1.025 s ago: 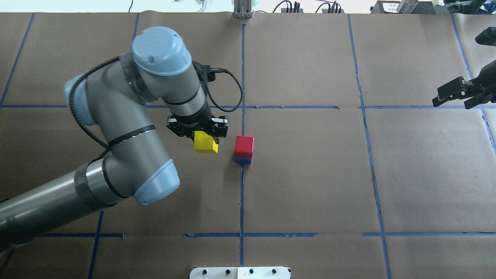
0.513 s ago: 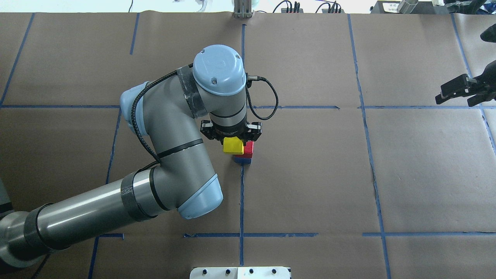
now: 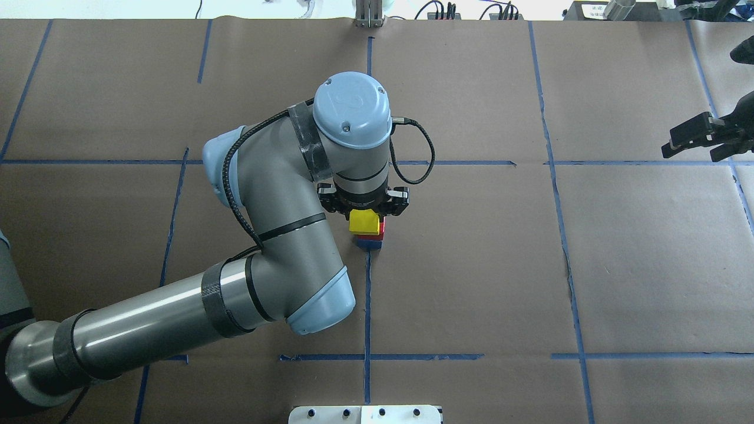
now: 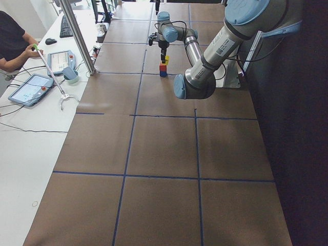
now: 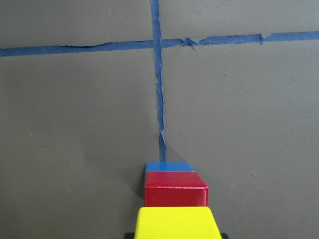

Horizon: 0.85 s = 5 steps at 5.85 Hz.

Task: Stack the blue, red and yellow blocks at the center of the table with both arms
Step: 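Lower the yellow cube onto the red cube and open the left gripper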

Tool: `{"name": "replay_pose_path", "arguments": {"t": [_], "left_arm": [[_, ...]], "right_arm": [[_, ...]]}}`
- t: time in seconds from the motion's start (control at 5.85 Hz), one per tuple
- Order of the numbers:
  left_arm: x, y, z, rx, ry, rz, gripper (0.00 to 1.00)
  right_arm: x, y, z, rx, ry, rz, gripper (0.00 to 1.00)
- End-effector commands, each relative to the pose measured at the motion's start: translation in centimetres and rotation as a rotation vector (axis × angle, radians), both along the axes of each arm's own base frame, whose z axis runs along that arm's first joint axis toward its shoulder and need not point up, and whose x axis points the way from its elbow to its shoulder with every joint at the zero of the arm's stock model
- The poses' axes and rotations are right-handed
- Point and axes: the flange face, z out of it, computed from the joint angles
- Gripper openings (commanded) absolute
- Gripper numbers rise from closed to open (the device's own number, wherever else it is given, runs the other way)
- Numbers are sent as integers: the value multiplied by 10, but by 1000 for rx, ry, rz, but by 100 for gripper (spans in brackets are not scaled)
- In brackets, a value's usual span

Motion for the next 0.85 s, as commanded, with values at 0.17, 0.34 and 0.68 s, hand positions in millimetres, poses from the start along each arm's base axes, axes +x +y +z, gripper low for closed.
{"name": "replay_pose_path", "arguments": {"t": [0.17, 0.34, 0.68], "left_arm": [[5, 1, 0, 8, -8, -2, 2], [4, 1, 0, 9, -8, -2, 3], [4, -1, -1, 24, -11, -10, 5]], "right_arm": [[1, 2, 1, -2, 0, 0, 100], [1, 3, 1, -2, 0, 0, 100], [1, 3, 0, -3, 0, 2, 100]]}}
